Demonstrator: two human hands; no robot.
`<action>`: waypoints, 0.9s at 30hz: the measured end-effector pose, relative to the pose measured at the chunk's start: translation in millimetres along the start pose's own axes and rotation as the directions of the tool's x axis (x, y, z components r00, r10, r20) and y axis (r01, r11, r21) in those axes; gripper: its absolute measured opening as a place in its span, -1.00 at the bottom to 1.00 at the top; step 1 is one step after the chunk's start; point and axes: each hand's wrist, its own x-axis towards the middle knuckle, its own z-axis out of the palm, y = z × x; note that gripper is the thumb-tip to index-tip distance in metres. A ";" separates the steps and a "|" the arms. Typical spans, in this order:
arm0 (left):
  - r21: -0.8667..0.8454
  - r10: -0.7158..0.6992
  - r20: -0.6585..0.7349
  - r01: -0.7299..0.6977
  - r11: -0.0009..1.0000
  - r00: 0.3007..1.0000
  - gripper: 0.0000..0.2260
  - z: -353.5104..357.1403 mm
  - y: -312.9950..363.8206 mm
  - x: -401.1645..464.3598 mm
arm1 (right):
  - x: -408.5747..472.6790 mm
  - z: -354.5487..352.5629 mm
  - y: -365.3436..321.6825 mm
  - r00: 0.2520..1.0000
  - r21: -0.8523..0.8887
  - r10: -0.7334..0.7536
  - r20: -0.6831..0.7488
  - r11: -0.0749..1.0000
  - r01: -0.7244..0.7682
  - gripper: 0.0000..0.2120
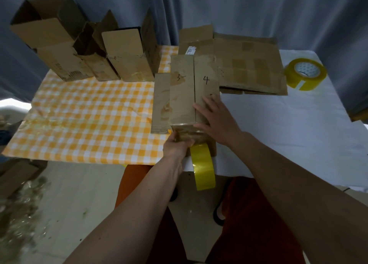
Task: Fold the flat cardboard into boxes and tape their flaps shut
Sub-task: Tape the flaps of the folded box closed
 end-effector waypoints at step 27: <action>-0.027 0.197 0.028 -0.196 0.980 0.980 -0.60 -23.5 -19.4 16.9 | 7.4 24.1 -10.2 0.956 0.028 0.128 -0.264 0.992 -0.125 -0.26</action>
